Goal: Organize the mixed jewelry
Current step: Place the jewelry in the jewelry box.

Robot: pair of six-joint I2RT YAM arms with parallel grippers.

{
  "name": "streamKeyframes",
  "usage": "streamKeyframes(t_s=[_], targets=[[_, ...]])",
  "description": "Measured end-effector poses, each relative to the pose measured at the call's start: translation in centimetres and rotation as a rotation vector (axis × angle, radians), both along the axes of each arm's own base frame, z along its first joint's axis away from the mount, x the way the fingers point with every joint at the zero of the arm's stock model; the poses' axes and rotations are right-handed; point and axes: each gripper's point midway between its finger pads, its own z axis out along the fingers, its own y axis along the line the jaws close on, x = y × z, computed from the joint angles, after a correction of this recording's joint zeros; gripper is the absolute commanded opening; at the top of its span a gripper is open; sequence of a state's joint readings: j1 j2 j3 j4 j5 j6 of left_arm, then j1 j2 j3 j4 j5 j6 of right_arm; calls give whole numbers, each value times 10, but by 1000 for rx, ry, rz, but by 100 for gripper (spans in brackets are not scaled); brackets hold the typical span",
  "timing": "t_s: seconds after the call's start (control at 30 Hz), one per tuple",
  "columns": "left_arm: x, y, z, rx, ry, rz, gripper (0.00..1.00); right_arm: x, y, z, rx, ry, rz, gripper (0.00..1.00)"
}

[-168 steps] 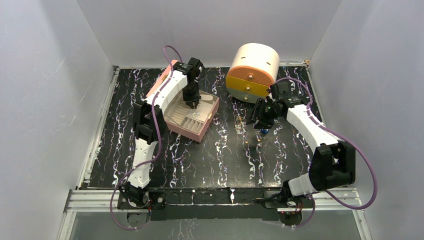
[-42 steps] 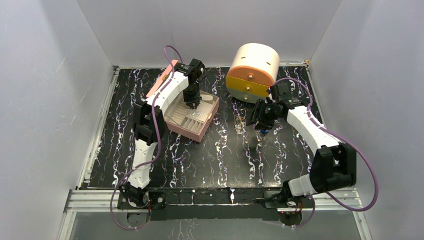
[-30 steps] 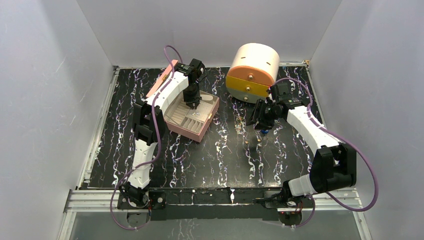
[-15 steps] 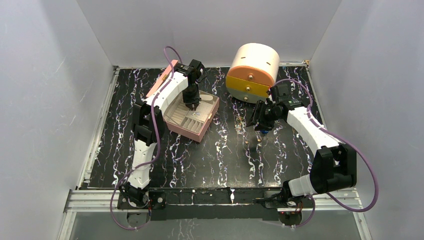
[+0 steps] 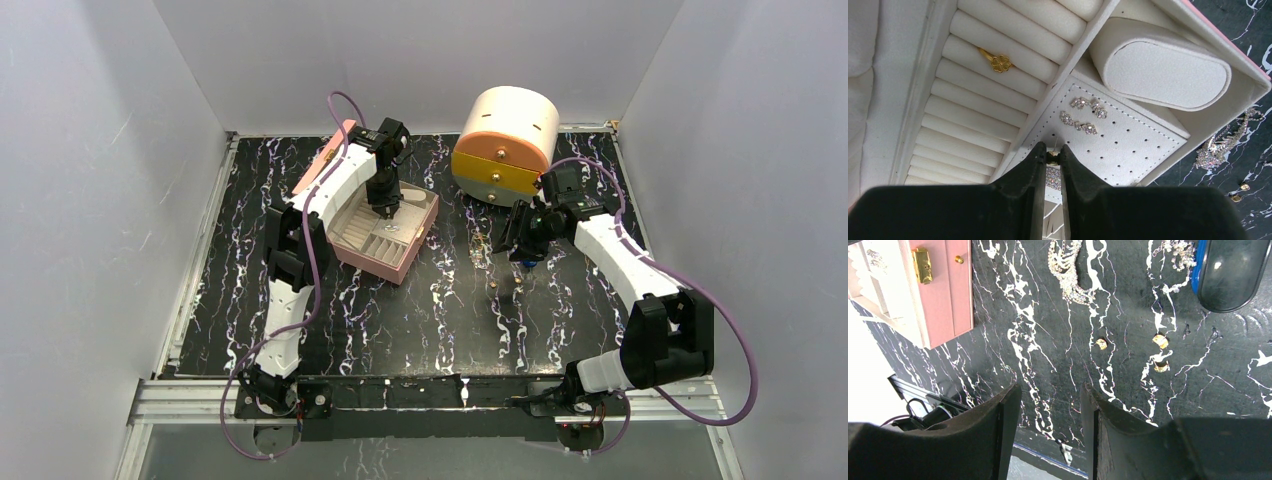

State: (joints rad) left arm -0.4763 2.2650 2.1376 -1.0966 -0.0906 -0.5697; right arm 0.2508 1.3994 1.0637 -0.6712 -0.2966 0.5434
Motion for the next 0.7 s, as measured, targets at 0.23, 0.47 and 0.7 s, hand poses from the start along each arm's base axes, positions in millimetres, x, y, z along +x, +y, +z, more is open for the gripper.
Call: streamKeyframes(t_s=[0.23, 0.47, 0.7], targets=[[-2, 0, 0, 6, 3, -2, 3, 0, 0, 0, 0, 0, 1, 56], [-4, 3, 1, 22, 12, -1, 3, 0, 0, 0, 0, 0, 0, 56], [-2, 3, 2, 21, 2, -1, 3, 0, 0, 0, 0, 0, 1, 56]])
